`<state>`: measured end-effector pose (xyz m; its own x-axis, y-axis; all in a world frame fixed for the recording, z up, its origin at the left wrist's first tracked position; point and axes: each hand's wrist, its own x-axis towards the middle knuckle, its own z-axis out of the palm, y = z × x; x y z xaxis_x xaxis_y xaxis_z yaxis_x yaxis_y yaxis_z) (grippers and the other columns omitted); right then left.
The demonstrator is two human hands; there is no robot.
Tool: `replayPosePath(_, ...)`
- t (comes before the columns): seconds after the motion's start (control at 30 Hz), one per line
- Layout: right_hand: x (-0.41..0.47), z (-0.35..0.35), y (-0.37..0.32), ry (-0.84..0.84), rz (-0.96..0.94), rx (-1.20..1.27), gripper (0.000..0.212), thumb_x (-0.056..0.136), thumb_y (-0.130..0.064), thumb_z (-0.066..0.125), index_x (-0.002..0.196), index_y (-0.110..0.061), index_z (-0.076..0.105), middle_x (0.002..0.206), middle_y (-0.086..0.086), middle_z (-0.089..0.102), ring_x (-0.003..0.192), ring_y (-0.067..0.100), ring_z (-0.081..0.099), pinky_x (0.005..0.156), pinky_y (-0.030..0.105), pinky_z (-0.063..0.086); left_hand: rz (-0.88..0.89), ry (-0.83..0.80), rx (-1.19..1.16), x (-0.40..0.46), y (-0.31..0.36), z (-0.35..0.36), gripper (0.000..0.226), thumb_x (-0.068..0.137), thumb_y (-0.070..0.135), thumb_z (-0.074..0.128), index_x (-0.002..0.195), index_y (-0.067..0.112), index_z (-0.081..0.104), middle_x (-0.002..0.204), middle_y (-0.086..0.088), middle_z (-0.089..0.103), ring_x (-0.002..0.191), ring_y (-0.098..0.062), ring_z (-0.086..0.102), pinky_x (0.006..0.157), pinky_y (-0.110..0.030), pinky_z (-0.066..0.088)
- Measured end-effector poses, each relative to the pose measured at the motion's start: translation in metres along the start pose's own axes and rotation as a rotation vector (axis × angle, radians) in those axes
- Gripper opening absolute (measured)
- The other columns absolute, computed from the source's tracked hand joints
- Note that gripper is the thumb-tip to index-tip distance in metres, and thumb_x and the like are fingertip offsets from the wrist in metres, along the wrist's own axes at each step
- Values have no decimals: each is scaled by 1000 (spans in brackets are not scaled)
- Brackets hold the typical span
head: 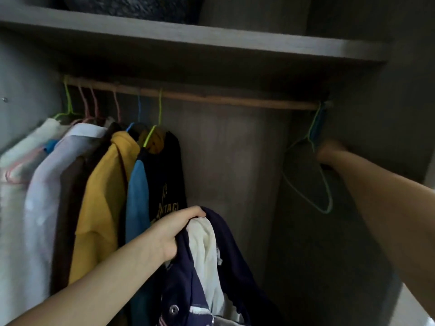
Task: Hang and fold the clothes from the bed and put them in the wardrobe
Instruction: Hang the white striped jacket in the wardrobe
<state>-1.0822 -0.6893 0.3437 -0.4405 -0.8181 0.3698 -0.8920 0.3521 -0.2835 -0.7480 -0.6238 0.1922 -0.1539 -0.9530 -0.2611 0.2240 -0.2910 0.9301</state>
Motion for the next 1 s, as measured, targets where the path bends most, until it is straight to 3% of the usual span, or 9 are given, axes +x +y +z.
replayPosePath(0.13,-2,13,-12,-3,105,455,32,99,-13,48,68,-4,51,73,19,52,63,29,51,45,27,41,-40,-72,25,4,-1,-5,26,77,12,70,51,7,69,66,-15,67,54,-25,64,62,-30,53)
replayPosePath(0.23,-12,25,-25,-184,239,910,36,103,-26,37,70,-14,45,68,7,45,58,19,44,53,27,41,-75,-90,59,5,4,-15,12,73,13,72,64,5,70,74,-17,68,64,-28,65,70,-35,53)
replayPosePath(0.33,-8,27,-33,-167,311,1114,41,105,-29,27,73,-15,48,66,2,49,57,12,45,52,24,39,-97,-129,75,4,10,-25,9,72,13,73,74,4,70,81,-19,69,68,-29,66,68,-35,55)
replayPosePath(0.47,-7,29,-41,-38,347,1033,35,102,-9,33,68,-14,41,60,4,36,45,12,35,32,7,26,-112,-158,107,3,16,-39,8,73,13,72,69,6,70,80,-18,69,68,-29,66,73,-37,54)
replayPosePath(0.57,-8,28,-41,69,332,982,33,101,-8,37,69,-16,43,60,10,44,48,17,41,38,19,35,-120,-184,119,4,14,-43,9,74,14,72,70,6,69,80,-18,69,70,-29,66,78,-38,53)
replayPosePath(0.67,-6,24,-35,56,376,1086,38,104,-17,32,68,-14,43,32,-1,46,26,5,40,44,22,36,-124,-221,124,4,12,-42,7,77,12,70,76,4,69,81,-19,69,68,-29,66,74,-36,54)
replayPosePath(0.8,-6,17,-25,133,318,931,33,103,-17,41,78,-2,56,68,16,58,54,19,53,48,27,45,-137,-211,127,5,12,-40,12,74,10,72,83,3,70,85,-19,70,71,-30,67,74,-36,55)
replayPosePath(0.9,-4,19,-15,271,251,692,31,99,-21,49,107,2,67,109,22,65,101,38,61,82,35,47,-151,-189,119,9,15,-38,15,71,10,73,84,3,69,85,-19,69,71,-30,66,73,-37,56)
replayPosePath(1.0,-4,25,-14,397,156,735,29,100,-18,42,106,-4,67,111,18,65,107,32,58,84,31,42,-157,-209,126,14,18,-36,10,72,12,72,76,4,69,80,-19,69,64,-29,67,63,-33,56)
